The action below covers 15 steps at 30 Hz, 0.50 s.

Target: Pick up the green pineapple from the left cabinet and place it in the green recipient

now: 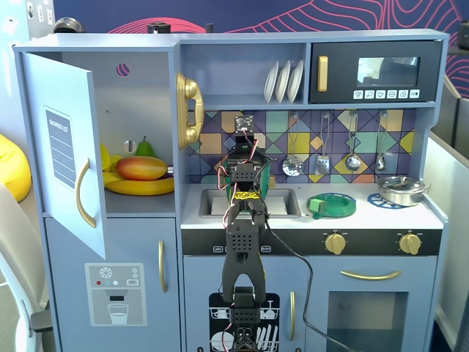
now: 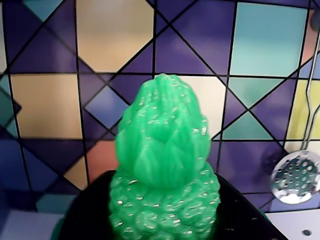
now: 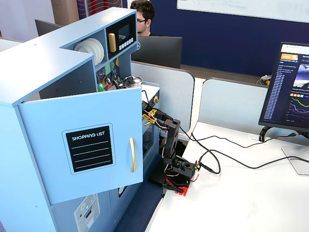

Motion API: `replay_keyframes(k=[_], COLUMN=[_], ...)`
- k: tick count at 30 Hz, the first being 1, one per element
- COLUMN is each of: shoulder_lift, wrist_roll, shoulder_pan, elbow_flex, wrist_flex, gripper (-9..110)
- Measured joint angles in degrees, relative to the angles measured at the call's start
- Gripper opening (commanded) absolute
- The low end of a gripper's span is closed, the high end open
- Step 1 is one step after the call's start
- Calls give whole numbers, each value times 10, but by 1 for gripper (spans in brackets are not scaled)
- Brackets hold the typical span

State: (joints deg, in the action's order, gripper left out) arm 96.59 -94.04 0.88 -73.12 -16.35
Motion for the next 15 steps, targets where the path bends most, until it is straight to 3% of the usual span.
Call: replay_keyframes(k=[8,15], shoulder_lift=[0,10], wrist_roll=[20,18], shoulder_pan=[0,0], elbow_flex=[8,-6], wrist_flex=[0,0], gripper=[28,26])
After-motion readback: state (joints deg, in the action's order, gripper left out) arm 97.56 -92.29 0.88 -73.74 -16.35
